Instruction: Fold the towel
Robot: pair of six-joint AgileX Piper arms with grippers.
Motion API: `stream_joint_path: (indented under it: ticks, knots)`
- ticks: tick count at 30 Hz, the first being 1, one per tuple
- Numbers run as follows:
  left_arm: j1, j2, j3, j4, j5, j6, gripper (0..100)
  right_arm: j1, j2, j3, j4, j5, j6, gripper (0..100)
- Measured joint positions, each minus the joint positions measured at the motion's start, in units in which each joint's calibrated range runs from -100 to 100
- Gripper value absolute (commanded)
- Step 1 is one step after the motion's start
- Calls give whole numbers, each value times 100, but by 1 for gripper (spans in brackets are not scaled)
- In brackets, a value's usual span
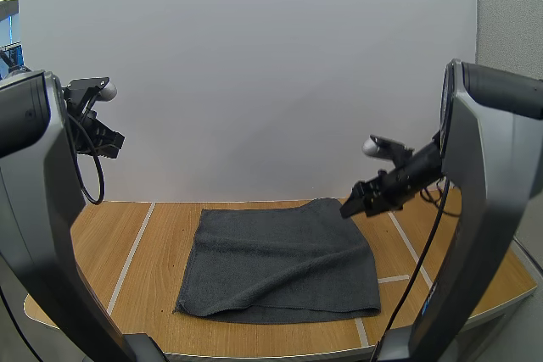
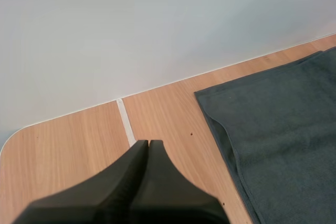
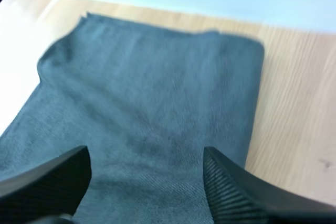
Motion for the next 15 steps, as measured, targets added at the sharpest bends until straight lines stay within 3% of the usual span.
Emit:
stream_joint_path:
  ticks: [2,3,8,11,15]
  knots:
    - [0,136,0,-107,0,72,13,0,-272,0,-14,61,32,10]
    - [0,170,0,-119,0,72,15,0,-495,0,-13,78,59,0]
    - [0,268,0,-144,0,51,15,0,-1079,28,-36,79,132,0]
    - [0,279,0,-324,0,-5,3,0,-1617,233,-60,138,176,0]
    - [-161,301,0,-422,-18,6,0,70,-1806,377,-224,152,176,0]
